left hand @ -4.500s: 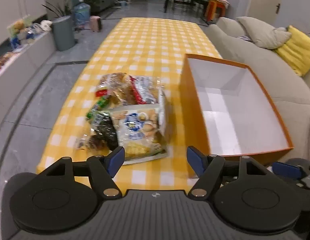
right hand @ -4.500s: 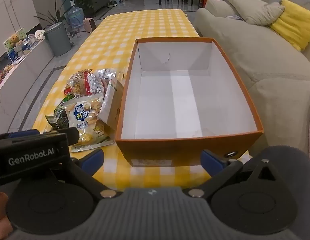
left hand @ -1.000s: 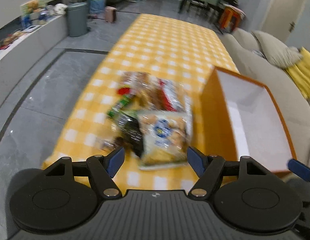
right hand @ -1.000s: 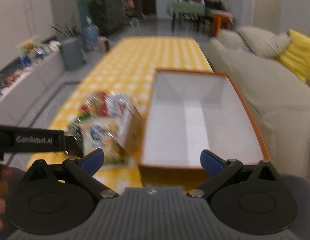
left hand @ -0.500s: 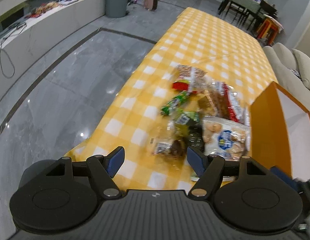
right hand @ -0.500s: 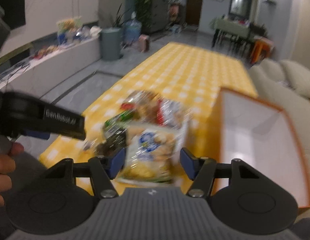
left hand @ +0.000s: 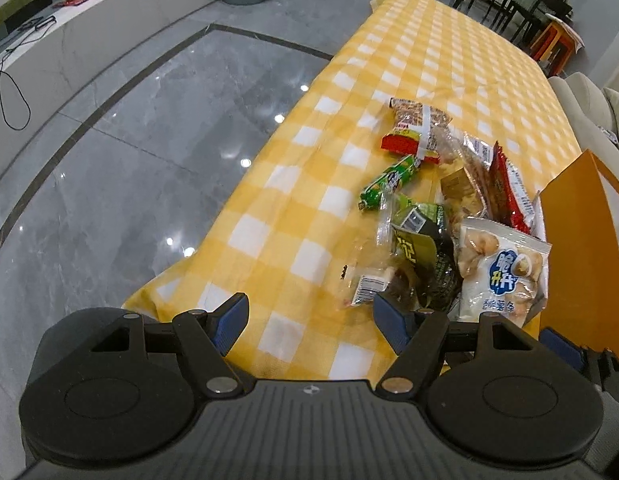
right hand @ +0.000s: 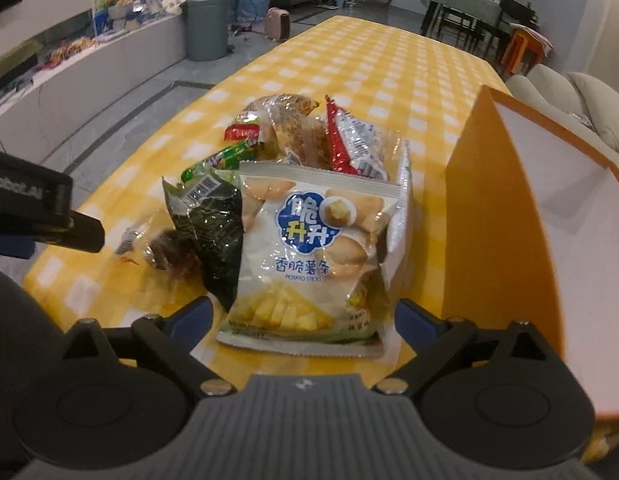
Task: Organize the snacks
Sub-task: 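Reach the right gripper to the white potato-stick bag and grasp it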
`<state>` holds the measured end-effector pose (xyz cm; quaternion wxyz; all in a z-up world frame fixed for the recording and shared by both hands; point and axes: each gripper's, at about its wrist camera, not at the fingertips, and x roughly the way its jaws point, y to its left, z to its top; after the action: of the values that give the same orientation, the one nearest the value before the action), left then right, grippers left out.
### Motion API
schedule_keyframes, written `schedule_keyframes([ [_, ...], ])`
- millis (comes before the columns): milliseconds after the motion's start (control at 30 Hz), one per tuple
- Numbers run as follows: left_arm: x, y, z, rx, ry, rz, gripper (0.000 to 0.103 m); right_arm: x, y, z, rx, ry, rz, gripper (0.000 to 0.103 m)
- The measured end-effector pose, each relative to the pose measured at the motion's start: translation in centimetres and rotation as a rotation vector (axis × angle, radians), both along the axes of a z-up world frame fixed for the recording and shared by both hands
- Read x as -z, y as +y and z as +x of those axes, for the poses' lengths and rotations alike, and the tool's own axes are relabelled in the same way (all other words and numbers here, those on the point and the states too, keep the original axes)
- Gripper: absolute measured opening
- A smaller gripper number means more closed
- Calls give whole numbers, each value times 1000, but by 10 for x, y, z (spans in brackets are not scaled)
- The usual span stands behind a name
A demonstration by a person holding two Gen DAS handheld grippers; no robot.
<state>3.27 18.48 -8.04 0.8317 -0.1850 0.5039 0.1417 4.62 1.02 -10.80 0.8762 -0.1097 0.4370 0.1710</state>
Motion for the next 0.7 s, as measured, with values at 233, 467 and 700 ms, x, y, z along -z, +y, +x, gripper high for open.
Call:
schedule_keyframes([
  [233,5,1,8,9,7,-11,83,20,7,18,-27,32,26,95],
  [467,10,0,12,70,-9,-28,85,27,9,13,-63,2,-3,80],
  [700,21,-16,26,212,-18,11,87,25,-1,9,-81,-2,8,73],
])
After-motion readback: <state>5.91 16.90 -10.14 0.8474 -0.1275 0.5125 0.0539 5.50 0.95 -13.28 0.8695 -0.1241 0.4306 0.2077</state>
